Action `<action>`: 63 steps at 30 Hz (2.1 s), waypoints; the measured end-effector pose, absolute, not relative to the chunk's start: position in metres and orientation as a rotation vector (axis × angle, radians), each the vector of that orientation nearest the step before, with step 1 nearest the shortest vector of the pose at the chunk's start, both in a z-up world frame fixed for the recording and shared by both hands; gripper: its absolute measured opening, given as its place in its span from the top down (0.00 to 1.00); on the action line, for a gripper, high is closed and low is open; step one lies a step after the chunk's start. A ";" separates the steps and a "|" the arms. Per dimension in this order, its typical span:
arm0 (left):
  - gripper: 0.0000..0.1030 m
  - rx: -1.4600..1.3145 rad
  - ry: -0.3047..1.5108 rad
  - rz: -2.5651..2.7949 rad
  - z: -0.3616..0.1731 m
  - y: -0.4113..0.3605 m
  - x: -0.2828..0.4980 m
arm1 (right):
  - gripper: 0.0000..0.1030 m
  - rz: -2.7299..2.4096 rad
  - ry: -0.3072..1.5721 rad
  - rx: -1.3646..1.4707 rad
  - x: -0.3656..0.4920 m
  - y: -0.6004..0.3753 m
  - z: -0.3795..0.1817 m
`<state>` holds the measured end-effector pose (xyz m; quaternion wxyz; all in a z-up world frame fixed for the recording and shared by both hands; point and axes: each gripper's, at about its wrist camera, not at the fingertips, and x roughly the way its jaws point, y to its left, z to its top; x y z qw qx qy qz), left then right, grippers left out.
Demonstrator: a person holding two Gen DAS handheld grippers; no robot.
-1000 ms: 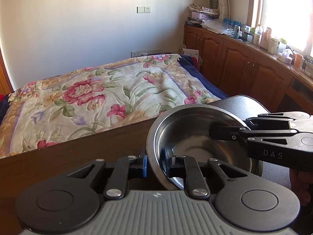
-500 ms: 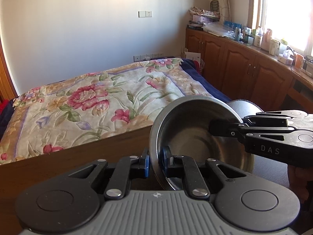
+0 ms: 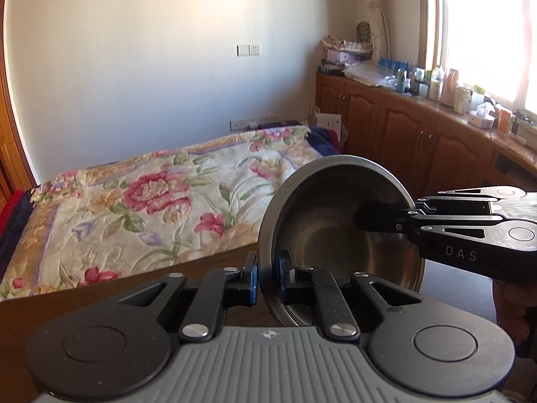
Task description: Organize plates and bowls
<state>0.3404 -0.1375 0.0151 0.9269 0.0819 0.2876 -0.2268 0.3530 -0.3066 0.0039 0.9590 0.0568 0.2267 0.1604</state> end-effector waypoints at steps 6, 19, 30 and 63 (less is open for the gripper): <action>0.87 0.162 0.542 -0.490 0.037 -0.138 0.315 | 0.90 0.309 0.423 0.065 0.337 -0.310 0.028; 0.87 0.177 0.502 -0.540 0.053 -0.124 0.254 | 0.90 0.278 0.379 -0.013 0.284 -0.305 0.059; 0.87 0.173 0.502 -0.560 0.043 -0.109 0.216 | 0.90 0.268 0.383 -0.050 0.248 -0.291 0.057; 0.87 0.182 0.621 -0.614 -0.012 -0.094 0.174 | 0.90 0.279 0.508 -0.046 0.202 -0.275 0.010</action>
